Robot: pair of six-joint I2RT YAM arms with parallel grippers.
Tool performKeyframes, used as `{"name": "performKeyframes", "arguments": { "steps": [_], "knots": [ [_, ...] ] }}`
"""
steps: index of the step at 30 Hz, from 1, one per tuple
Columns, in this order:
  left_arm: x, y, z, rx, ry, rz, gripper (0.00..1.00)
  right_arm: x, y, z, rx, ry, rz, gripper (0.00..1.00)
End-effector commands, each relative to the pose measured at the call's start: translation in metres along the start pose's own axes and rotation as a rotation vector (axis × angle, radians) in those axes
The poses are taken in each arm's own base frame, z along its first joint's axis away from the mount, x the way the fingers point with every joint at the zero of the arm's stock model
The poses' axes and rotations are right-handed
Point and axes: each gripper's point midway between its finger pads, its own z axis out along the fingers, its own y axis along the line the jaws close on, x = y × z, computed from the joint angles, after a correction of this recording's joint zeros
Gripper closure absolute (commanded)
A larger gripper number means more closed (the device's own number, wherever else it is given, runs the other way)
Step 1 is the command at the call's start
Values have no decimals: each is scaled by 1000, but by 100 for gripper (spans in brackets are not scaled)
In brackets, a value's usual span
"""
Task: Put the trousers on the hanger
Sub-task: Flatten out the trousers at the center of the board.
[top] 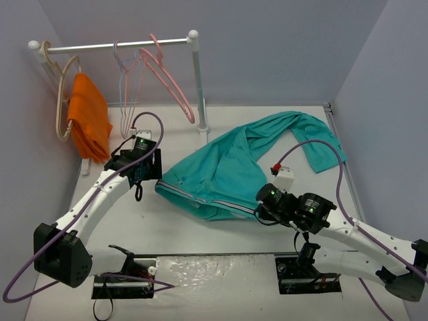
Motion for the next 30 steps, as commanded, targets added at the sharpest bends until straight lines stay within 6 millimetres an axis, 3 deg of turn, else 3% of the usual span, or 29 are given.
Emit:
{"name": "performKeyframes", "arguments": {
  "steps": [1,4,10,15,26,30],
  "knots": [
    [0,8,-3,-20,-48,-87,21,15,-25,5,71,17,-1,100],
    [20,-4,12,13,19,-102,21,22,-33,9,86,22,9,100],
    [38,-45,38,176,77,-141,22,29,-37,17,94,22,16,100],
    [56,-66,56,234,141,-134,24,33,-37,21,86,27,22,100],
    [84,-80,61,292,202,-139,32,35,-36,23,75,21,36,100],
    [98,-81,65,289,234,-142,41,34,-36,23,73,18,40,100]
  ]
}}
